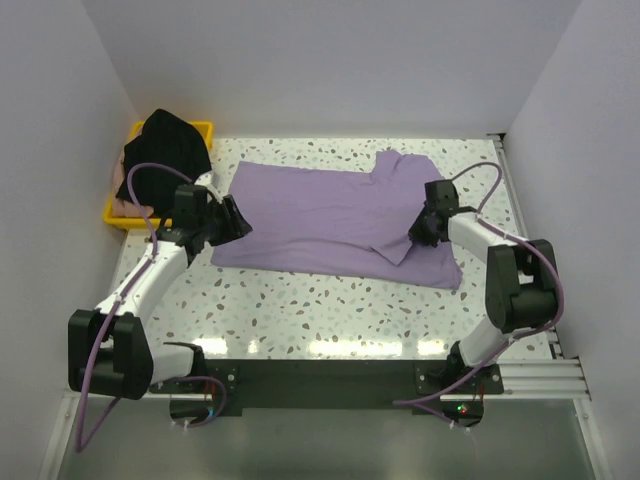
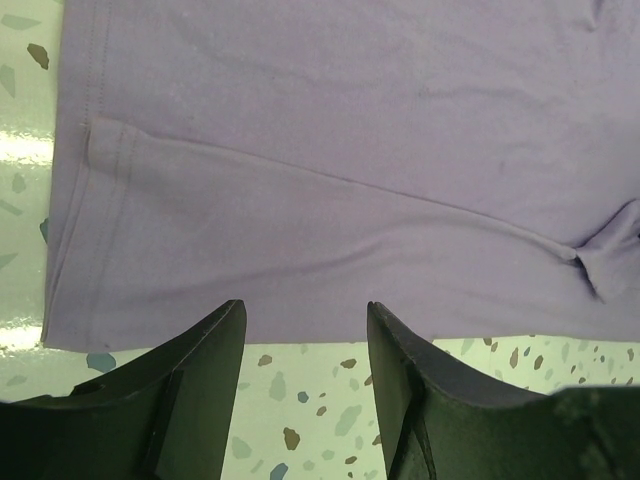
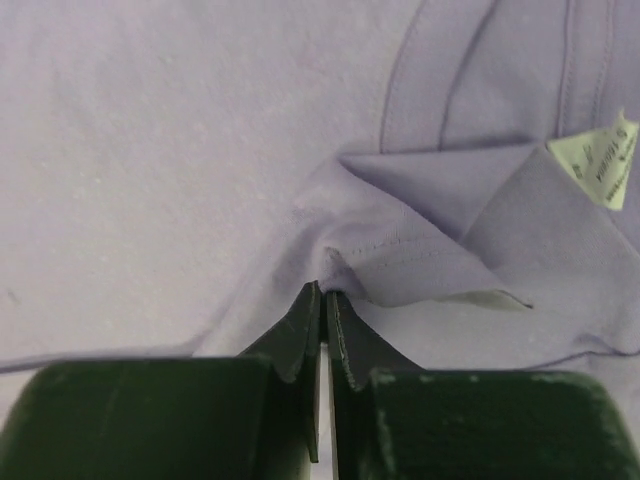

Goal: Fold and stack the t-shirts
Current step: Fold the tshirt

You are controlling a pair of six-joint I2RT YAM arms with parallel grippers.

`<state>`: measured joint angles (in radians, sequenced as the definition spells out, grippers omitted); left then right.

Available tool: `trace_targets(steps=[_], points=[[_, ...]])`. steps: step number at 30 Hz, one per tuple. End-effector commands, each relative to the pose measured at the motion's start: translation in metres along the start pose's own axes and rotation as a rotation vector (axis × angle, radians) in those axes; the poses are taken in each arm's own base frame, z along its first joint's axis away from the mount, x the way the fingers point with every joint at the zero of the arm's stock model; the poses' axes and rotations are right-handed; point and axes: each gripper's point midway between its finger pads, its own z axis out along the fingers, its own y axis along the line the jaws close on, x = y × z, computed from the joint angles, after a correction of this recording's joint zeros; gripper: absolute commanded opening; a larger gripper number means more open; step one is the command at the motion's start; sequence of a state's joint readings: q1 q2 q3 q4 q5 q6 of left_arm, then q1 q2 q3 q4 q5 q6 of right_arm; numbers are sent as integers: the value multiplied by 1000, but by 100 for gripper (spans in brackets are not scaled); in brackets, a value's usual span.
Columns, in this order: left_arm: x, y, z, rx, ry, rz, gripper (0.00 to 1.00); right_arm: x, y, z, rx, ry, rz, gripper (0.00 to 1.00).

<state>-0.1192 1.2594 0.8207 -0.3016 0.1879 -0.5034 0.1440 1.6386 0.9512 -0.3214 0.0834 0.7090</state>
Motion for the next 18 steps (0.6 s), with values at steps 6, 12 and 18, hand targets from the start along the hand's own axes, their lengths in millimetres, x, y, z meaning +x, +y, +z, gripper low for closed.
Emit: trace_targets(steps=[6,12,18], points=[[-5,-7,2,39,-24,36,57,-41,37,3,-56,-70,-4,0],[-3,-7,2,42,-17,37,57,-51,52,14,-75,-52,-5,0],[-1,-8,2,49,-10,41,57,-60,64,25,-86,-43,-24,2]])
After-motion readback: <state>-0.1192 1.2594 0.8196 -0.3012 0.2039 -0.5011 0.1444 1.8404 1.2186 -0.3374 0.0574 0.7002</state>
